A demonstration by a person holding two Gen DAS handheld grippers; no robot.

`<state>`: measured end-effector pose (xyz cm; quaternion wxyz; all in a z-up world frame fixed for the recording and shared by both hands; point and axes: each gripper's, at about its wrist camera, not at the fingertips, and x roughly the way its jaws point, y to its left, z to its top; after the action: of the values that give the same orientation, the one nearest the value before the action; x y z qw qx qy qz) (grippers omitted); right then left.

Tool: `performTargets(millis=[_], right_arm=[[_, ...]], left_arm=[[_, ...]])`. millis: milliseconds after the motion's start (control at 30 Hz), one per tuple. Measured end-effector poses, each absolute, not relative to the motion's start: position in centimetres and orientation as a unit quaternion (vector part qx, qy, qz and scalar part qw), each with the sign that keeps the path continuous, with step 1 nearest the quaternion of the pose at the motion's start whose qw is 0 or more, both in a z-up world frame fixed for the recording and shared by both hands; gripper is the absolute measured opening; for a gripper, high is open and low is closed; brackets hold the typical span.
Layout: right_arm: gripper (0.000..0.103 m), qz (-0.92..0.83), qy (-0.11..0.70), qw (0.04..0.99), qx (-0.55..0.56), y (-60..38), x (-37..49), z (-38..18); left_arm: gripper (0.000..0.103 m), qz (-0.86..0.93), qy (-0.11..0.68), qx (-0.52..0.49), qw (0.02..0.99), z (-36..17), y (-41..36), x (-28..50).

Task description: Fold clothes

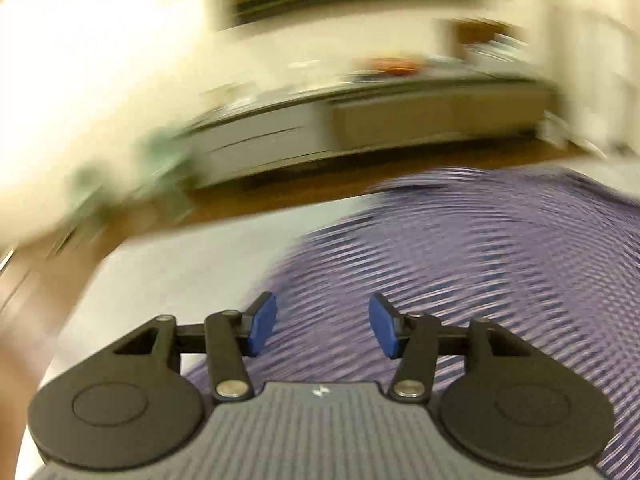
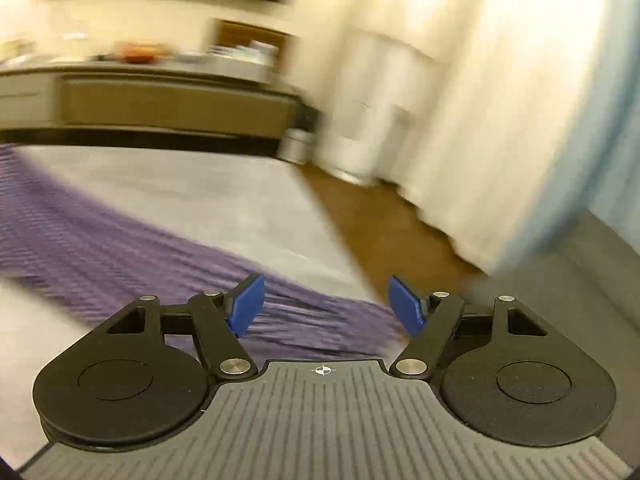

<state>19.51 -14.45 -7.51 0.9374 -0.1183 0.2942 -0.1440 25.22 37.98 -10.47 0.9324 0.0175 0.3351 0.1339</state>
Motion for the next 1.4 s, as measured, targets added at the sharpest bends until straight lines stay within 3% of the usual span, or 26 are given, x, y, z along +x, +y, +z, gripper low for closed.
performTargets(millis=[133, 267, 400, 567, 600, 667, 700, 767, 967, 1067, 1100, 1167, 1300, 1367, 1400], right_arm=[[0.083, 0.008, 0.287, 0.945, -0.159, -2.4, 18.4, -5.7], [0.088, 0.163, 0.309, 0.923, -0.160, 10.8, 16.9, -5.5], [0.088, 0.278, 0.352, 0.881, -0.150, 21.7, 15.4, -6.9], [0.088, 0.316, 0.366, 0.858, -0.173, 29.6, 15.7, -8.2], [0.088, 0.311, 0.366, 0.860, -0.172, 30.7, 16.6, -8.0], [0.088, 0.297, 0.372, 0.866, -0.156, 32.6, 19.2, -7.3], [0.088, 0.285, 0.375, 0.870, -0.143, 33.2, 21.0, -7.0], [0.088, 0.258, 0.381, 0.880, -0.116, 34.2, 25.1, -6.3], [0.088, 0.174, 0.387, 0.901, -0.084, 37.7, 36.7, -7.6], [0.088, 0.142, 0.422, 0.891, -0.083, 38.6, 40.5, -10.8], [0.088, 0.135, 0.437, 0.886, -0.080, 38.5, 41.1, -11.9], [0.092, 0.125, 0.454, 0.879, -0.072, 38.0, 41.8, -13.8], [0.090, 0.119, 0.445, 0.884, -0.078, 37.0, 40.6, -13.1], [0.090, 0.123, 0.426, 0.892, -0.090, 37.1, 39.0, -11.6], [0.090, 0.134, 0.415, 0.895, -0.094, 37.4, 38.1, -10.6]], left_arm=[[0.061, 0.178, 0.328, -0.236, 0.897, -11.7, 49.8, 16.8], [0.066, 0.157, 0.316, -0.404, 0.844, -14.7, 55.0, 14.8], [0.075, 0.158, 0.302, -0.489, 0.803, -16.9, 57.4, 16.4], [0.074, 0.157, 0.294, -0.495, 0.803, -17.7, 58.9, 18.3], [0.070, 0.157, 0.296, -0.486, 0.807, -17.8, 59.0, 18.8], [0.044, 0.161, 0.299, -0.461, 0.820, -18.0, 58.8, 19.5], [0.017, 0.161, 0.304, -0.443, 0.828, -18.1, 58.6, 19.9], [0.010, 0.160, 0.304, -0.407, 0.847, -17.4, 57.9, 20.1], [0.008, 0.143, 0.174, -0.245, 0.943, -11.1, 53.6, 18.3], [0.013, 0.141, 0.063, -0.030, 0.987, -8.0, 47.4, 15.1], [0.014, 0.115, 0.059, 0.037, 0.991, -8.3, 45.4, 14.5], [0.025, 0.040, 0.101, 0.129, 0.986, -9.5, 42.4, 14.0], [0.029, -0.030, 0.255, 0.251, 0.934, -14.8, 38.8, 14.6], [0.032, -0.048, 0.280, 0.275, 0.918, -16.0, 37.9, 13.9], [0.039, -0.053, 0.286, 0.283, 0.914, -16.2, 37.5, 13.5]])
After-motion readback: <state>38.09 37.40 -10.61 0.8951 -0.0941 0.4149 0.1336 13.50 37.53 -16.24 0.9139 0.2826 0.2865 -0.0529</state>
